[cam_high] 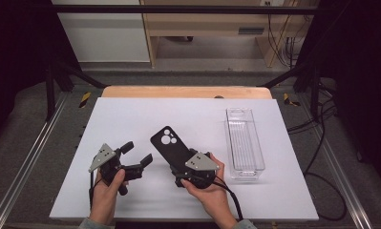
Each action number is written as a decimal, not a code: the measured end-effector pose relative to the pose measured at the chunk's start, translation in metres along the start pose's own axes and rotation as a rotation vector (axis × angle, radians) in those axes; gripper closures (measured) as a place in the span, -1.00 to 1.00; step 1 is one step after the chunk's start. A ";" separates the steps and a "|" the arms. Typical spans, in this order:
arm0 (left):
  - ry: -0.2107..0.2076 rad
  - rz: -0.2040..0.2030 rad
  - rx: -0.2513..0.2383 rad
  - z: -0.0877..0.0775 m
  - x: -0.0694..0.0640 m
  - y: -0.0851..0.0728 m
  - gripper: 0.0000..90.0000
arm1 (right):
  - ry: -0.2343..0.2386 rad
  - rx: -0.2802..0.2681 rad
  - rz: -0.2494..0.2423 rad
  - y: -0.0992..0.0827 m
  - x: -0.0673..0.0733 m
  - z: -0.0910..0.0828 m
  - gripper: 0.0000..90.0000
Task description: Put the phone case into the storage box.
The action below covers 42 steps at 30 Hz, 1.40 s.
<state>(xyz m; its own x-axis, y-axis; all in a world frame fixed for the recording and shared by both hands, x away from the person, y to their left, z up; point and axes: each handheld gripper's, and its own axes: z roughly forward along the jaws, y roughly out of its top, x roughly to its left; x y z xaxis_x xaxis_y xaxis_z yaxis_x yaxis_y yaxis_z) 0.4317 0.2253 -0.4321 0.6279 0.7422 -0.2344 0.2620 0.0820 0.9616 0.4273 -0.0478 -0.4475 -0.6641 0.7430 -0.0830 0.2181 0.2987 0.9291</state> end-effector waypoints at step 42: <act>-0.099 -0.286 -0.019 0.002 0.009 -0.011 0.17 | 0.054 -0.013 -0.061 -0.005 0.030 0.008 -0.66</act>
<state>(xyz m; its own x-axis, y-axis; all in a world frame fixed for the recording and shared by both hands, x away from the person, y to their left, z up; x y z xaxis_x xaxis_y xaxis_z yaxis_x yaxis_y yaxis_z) 0.4361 0.2301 -0.4452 0.5993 0.6188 -0.5078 0.4251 0.2914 0.8569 0.4122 -0.0218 -0.4577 -0.7136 0.6901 -0.1206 0.1670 0.3348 0.9274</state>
